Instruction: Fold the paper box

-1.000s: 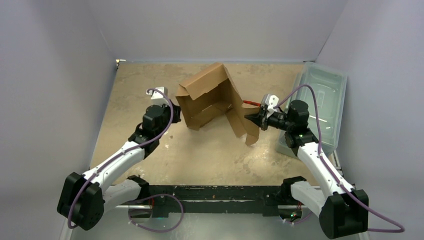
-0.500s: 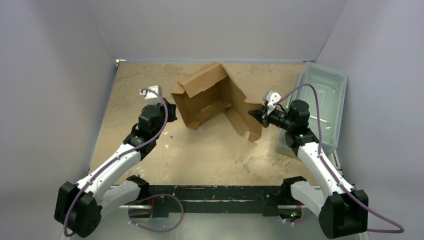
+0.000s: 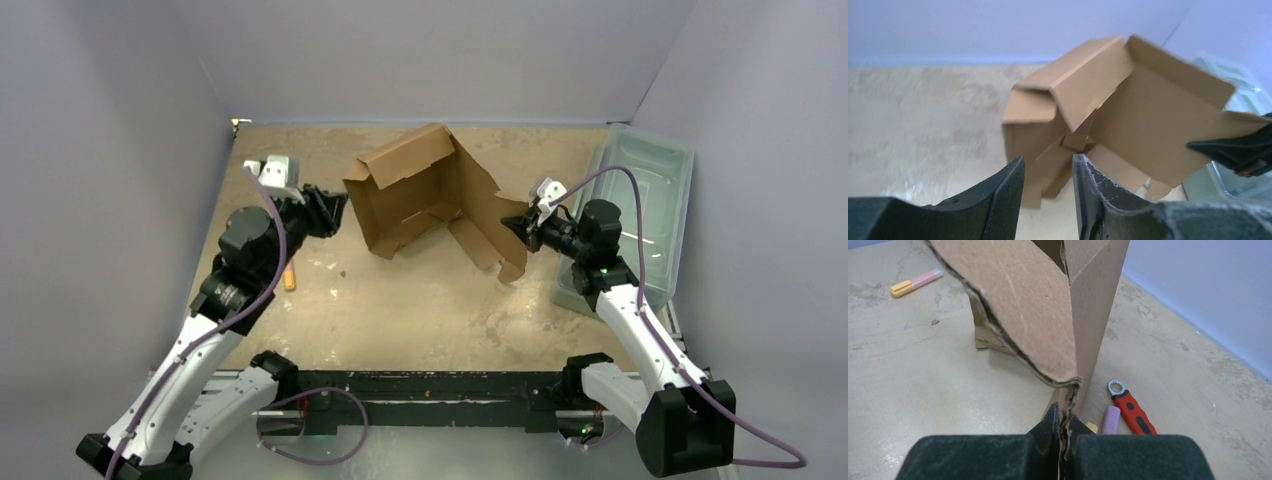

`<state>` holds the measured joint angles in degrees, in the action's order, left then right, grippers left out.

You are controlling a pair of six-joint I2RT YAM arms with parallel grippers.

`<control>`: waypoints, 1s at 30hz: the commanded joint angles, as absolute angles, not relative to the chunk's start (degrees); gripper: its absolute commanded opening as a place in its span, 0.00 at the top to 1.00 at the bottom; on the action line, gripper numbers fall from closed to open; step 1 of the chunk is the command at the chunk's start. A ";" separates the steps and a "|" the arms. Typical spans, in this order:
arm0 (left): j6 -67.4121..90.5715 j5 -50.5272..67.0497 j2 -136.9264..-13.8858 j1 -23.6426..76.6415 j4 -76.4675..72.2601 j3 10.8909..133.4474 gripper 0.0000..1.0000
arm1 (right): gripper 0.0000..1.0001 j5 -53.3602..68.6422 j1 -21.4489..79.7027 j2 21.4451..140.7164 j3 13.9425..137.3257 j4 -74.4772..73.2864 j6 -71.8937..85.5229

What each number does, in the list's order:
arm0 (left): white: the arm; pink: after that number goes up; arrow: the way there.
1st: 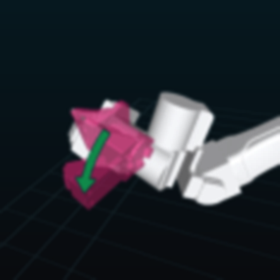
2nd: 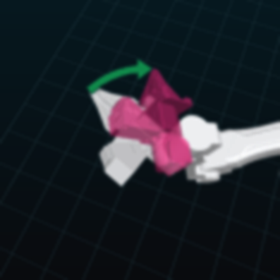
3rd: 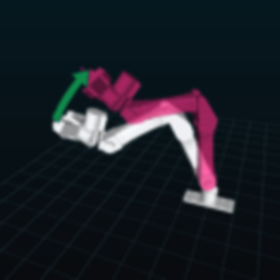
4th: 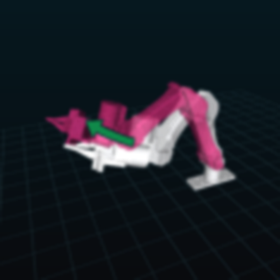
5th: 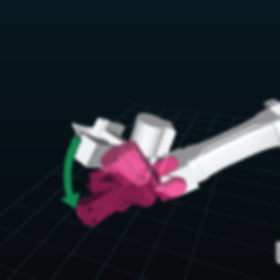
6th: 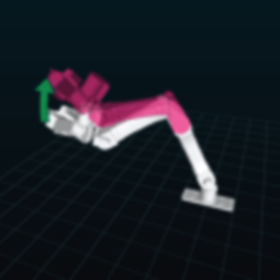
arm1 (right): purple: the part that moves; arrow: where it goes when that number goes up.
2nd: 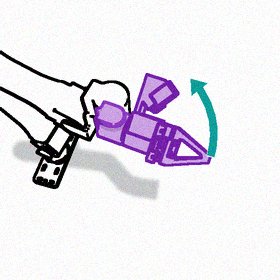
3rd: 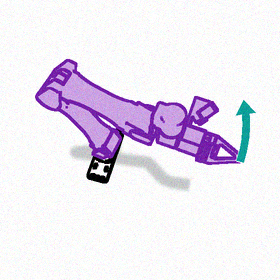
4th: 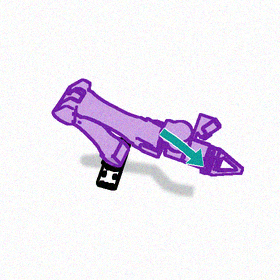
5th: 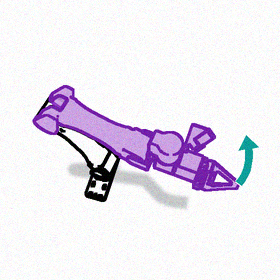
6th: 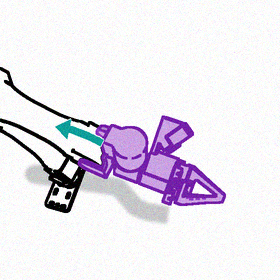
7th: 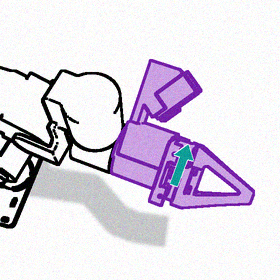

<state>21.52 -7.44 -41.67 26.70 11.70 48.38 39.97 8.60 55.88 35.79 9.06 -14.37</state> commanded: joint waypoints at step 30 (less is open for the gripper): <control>-72.47 -27.10 -73.65 47.21 -24.71 49.16 0.13 | 1.00 41.68 8.44 58.01 38.50 10.64 -13.80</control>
<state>-65.30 -17.10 -70.91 47.03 -16.01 47.13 40.32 8.56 58.17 35.81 9.67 -13.98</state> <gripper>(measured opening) 0.878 0.008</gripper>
